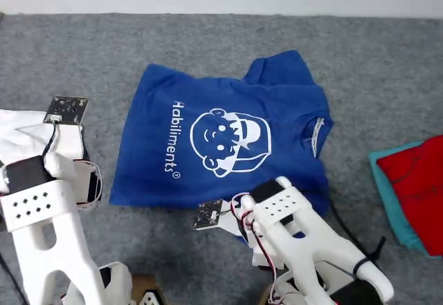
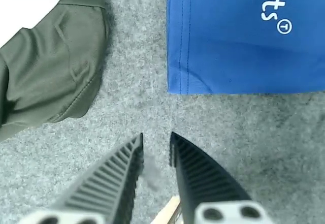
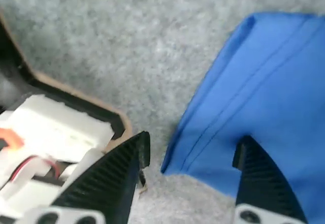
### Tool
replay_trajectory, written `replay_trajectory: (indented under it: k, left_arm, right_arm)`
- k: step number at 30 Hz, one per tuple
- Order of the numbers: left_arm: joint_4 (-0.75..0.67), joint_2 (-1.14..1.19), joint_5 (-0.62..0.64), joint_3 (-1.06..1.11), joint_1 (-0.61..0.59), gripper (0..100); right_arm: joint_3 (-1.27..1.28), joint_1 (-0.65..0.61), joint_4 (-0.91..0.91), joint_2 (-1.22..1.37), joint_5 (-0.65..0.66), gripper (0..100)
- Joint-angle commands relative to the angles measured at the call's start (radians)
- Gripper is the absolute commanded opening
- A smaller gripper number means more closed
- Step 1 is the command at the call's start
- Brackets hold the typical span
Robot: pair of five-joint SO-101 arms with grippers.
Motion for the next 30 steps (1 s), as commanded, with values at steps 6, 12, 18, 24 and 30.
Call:
replay_trajectory:
  k: [6,12,18,24,30]
  left_arm:
    - [0.012,-0.020,0.006,-0.035,0.003,8]
    - [0.014,-0.021,0.006,-0.035,0.002,8]
    - [0.014,-0.021,0.006,-0.036,0.002,8]
    - [0.014,-0.021,0.006,-0.036,0.000,8]
    - [0.011,-0.021,0.006,-0.036,0.003,8]
  right_arm:
    - [0.057,-0.002,-0.160,-0.013,-0.015,27.0]
    - [0.069,0.001,-0.182,-0.013,-0.014,19.3]
    - [0.069,0.120,-0.260,-0.013,-0.012,0.9]
    - [0.069,0.174,-0.275,-0.013,-0.012,0.9]
    - [0.035,0.174,-0.220,-0.025,-0.012,0.9]
